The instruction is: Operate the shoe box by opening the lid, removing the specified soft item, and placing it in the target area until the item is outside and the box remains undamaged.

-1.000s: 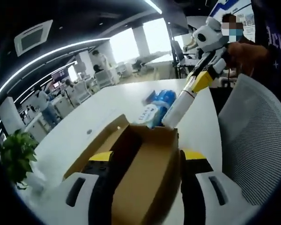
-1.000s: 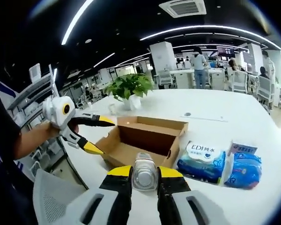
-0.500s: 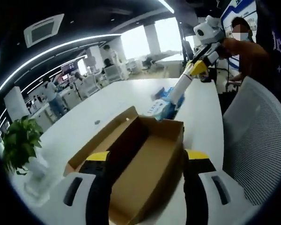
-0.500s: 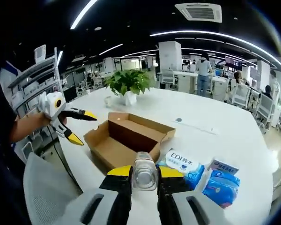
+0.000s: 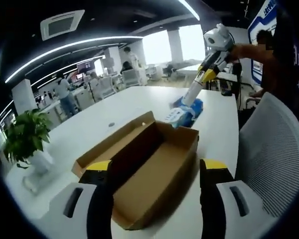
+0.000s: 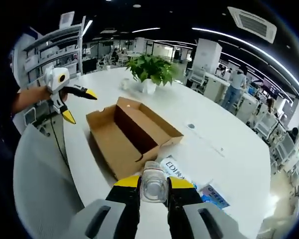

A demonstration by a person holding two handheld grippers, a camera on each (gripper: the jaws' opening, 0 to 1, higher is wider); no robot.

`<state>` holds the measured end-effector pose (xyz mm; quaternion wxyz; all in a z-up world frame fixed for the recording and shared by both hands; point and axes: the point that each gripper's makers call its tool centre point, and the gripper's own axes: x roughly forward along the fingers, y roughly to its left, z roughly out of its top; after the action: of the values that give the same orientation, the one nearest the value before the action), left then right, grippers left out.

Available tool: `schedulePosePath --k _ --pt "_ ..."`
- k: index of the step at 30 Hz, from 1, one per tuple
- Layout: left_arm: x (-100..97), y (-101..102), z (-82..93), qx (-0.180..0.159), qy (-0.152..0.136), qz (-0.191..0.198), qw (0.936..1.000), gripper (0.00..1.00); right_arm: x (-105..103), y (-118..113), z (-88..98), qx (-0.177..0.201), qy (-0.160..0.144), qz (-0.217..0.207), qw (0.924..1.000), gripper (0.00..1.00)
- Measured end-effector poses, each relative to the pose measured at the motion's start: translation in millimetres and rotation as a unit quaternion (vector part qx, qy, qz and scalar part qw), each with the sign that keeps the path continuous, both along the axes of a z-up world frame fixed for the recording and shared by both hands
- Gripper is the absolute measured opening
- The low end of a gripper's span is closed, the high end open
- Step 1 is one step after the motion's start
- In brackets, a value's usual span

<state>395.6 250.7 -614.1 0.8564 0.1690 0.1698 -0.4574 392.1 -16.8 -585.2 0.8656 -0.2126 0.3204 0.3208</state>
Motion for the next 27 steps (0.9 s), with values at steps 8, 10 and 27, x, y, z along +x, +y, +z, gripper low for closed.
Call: schedulePosePath --k 8,10,27 --pt "-6.7 9 2.9 -0.015 0.018 0.022 0.9995 0.79 21 -8 5.8 -0.053 -0.009 0.053 0.9971 0.15" --pt "-9.0 11 4.7 -0.023 0.021 0.029 0.9991 0.81 29 -11 8.2 -0.061 -0.009 0.059 0.9963 0.15" --pt "-22.7 20 7.7 -0.044 0.032 0.057 0.9969 0.87 76 -14 3.8 -0.159 -0.002 0.149 0.976 0.16"
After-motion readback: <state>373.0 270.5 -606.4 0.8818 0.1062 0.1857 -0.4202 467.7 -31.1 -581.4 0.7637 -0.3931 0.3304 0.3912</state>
